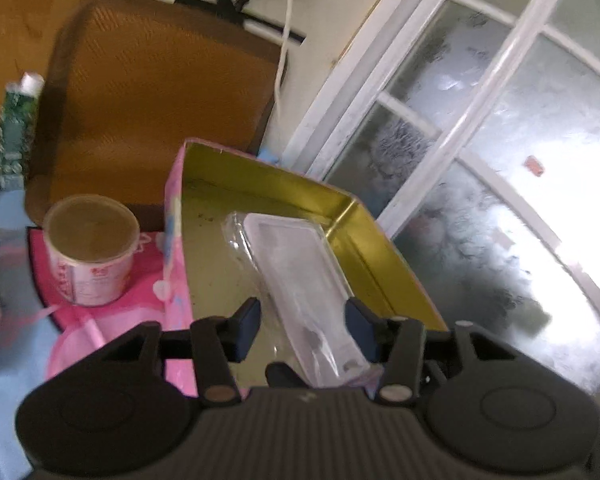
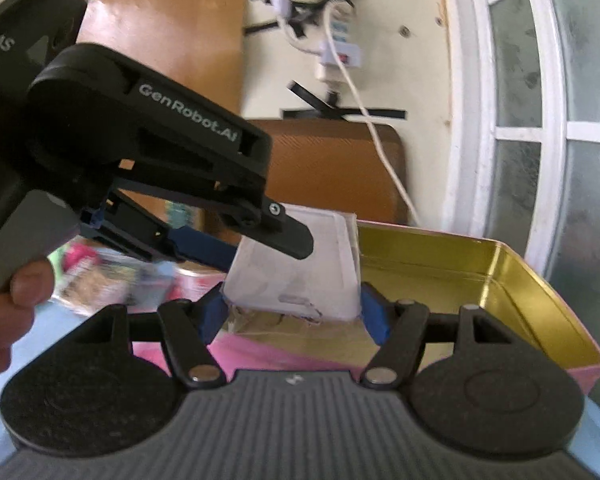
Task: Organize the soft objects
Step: 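Carry the tray into the pink tin box and open the left gripper, then grasp the cotton-swab pack with the left gripper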
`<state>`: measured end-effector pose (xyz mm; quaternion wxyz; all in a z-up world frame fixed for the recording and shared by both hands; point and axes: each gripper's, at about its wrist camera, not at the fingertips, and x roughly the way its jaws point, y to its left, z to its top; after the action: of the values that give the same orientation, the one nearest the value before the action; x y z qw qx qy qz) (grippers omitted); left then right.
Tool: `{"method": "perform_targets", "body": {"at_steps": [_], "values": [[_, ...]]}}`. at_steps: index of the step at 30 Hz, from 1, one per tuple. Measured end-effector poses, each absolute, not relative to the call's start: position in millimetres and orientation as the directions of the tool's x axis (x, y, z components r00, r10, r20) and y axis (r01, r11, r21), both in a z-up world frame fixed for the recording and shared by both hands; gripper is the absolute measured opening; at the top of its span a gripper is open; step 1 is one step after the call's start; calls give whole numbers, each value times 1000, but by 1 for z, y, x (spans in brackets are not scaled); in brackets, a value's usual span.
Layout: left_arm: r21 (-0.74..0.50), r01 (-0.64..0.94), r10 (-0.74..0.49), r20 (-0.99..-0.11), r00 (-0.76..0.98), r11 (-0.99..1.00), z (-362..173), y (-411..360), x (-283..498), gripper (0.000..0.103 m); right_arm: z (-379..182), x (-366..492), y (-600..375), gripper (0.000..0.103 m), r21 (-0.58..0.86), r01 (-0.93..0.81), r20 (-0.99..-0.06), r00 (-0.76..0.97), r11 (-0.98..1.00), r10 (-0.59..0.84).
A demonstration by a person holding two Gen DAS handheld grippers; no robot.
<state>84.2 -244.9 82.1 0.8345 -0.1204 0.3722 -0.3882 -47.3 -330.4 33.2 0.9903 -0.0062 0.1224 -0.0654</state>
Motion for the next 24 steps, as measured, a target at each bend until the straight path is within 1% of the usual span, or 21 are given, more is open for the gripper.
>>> {"method": "perform_targets", "body": {"at_steps": [1, 3, 6, 8, 9, 10, 11, 12, 15, 17, 18, 19, 20, 22, 23, 24], "values": [[-489, 542, -725, -542, 425, 683, 78, -249, 89, 54, 30, -41, -333, 74, -50, 148, -252, 955, 988, -156], [-482, 516, -703, -554, 446, 708, 72, -247, 93, 54, 25, -37, -336, 75, -67, 199, -263, 942, 978, -209], [-493, 515, -712, -516, 475, 701, 72, -216, 83, 54, 27, -48, -339, 78, -2, 181, -245, 953, 983, -176], [-486, 513, -707, -487, 513, 708, 74, -183, 71, 55, 32, -58, -335, 77, 28, 162, -231, 961, 986, -152], [-475, 503, -692, -478, 541, 722, 73, -162, 63, 55, 34, -63, -330, 77, 42, 143, -220, 967, 989, -130], [-459, 495, -675, -473, 566, 738, 74, -143, 56, 55, 39, -63, -326, 74, 62, 119, -208, 973, 991, -104], [-436, 474, -643, -471, 604, 765, 72, -120, 48, 55, 43, -67, -319, 71, 85, 80, -198, 978, 993, -62], [-411, 441, -601, -476, 642, 798, 67, -97, 39, 55, 45, -66, -310, 65, 111, 27, -202, 979, 993, -4], [-380, 308, -476, -514, 714, 872, 48, -32, 23, 55, 46, -46, -273, 62, 176, -148, -277, 941, 973, 193], [-409, 215, -426, -544, 723, 887, 35, 5, 17, 54, 40, -21, -242, 63, 185, -207, -345, 902, 961, 261], [-426, 179, -411, -549, 728, 887, 30, 21, 14, 54, 36, -6, -227, 65, 189, -216, -379, 884, 958, 274], [-441, 146, -395, -550, 736, 886, 26, 36, 10, 54, 33, 12, -216, 72, 202, -207, -414, 868, 957, 275], [-449, 128, -386, -547, 743, 884, 24, 46, 6, 54, 30, 28, -206, 77, 225, -188, -440, 856, 956, 272], [-464, 97, -369, -543, 754, 880, 23, 62, 0, 54, 25, 55, -194, 84, 268, -157, -470, 840, 951, 271], [-472, 89, -368, -541, 756, 877, 23, 68, -2, 54, 22, 68, -189, 84, 270, -134, -489, 834, 953, 256], [-478, 85, -368, -539, 758, 874, 22, 73, -3, 54, 19, 78, -185, 77, 277, -110, -513, 823, 954, 244]]}}
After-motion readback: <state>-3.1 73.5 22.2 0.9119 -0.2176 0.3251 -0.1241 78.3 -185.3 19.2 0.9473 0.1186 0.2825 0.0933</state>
